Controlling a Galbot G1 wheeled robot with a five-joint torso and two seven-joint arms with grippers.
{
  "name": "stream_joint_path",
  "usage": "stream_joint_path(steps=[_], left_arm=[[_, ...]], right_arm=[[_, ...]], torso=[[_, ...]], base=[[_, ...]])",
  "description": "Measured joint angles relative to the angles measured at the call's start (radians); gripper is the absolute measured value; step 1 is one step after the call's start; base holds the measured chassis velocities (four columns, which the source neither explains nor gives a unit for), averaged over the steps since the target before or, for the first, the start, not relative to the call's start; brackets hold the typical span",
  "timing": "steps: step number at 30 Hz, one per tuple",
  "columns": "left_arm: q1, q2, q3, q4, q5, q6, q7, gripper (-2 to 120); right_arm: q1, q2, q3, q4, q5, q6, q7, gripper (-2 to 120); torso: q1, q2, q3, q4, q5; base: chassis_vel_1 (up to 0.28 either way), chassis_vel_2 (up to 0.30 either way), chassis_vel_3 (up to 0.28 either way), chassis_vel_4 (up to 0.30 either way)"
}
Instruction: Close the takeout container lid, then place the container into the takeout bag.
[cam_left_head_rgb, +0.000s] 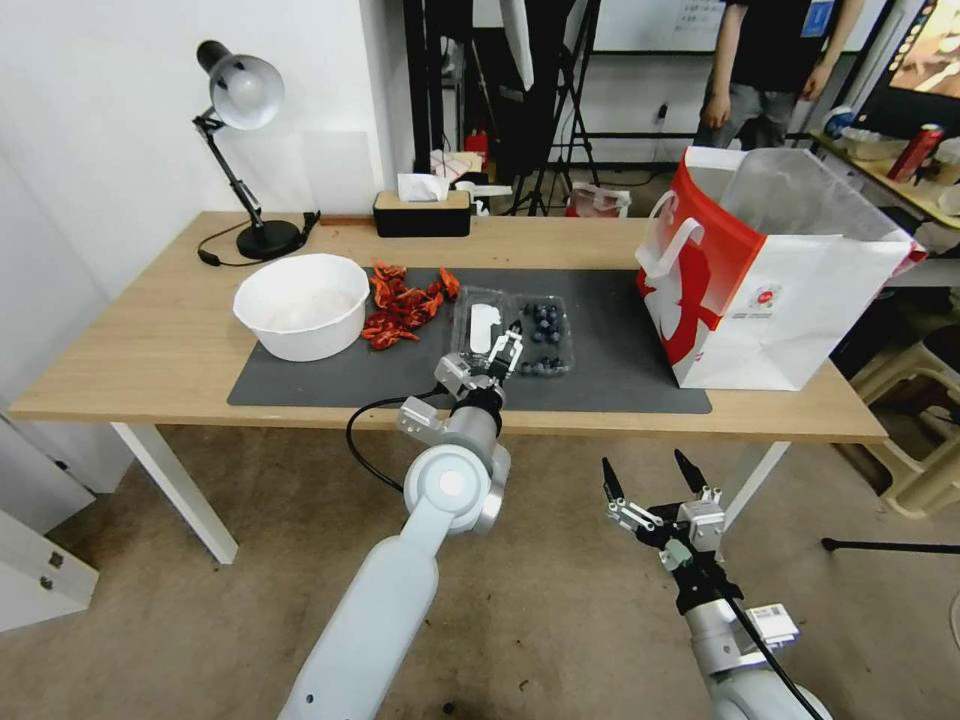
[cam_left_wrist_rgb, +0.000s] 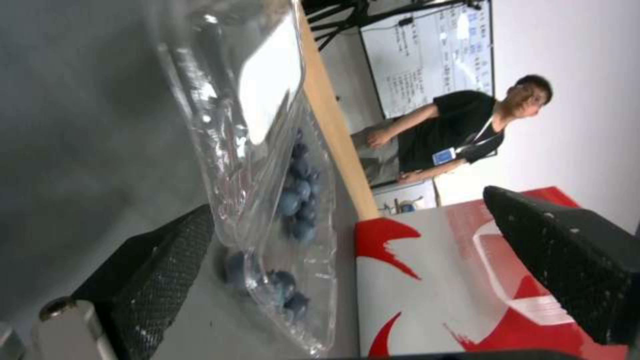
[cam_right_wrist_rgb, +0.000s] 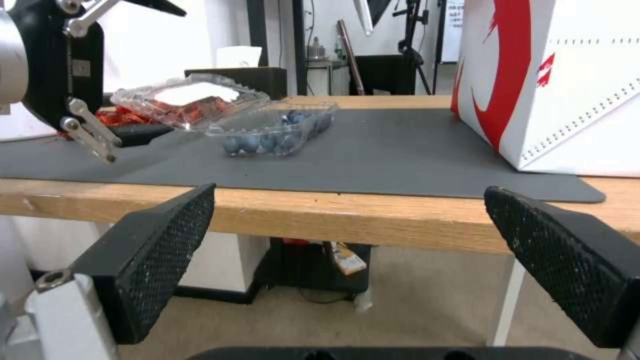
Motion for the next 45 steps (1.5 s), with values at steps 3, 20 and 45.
stream_joint_path(steps=[3, 20, 45], left_arm=[[0.004, 0.005, -0.003, -0.005, -0.001, -0.001, 0.020, 100], [0.012, 0.020, -0.002, -0.019, 0.001, -0.001, 0.113, 100], [-0.002, 0.058, -0.012, -0.001, 0.001, 0.007, 0.270, 100]], right_arm=[[0.000, 0.002, -0.002, -0.001, -0.002, 0.001, 0.000, 100], [0.004, 0.004, -0.003, -0.005, -0.008, 0.005, 0.001, 100], [0.001, 0.005, -0.006, -0.006, -0.015, 0.008, 0.002, 100]], torso=[[0.000, 0.000, 0.000, 0.0000, 0.0000], [0.000, 0.000, 0.000, -0.0001, 0.0000], [0.000, 0.000, 0.000, 0.0000, 0.0000]], base=[[0.000, 0.000, 0.000, 0.000], [0.000, 0.000, 0.000, 0.000], [0.000, 0.000, 0.000, 0.000]])
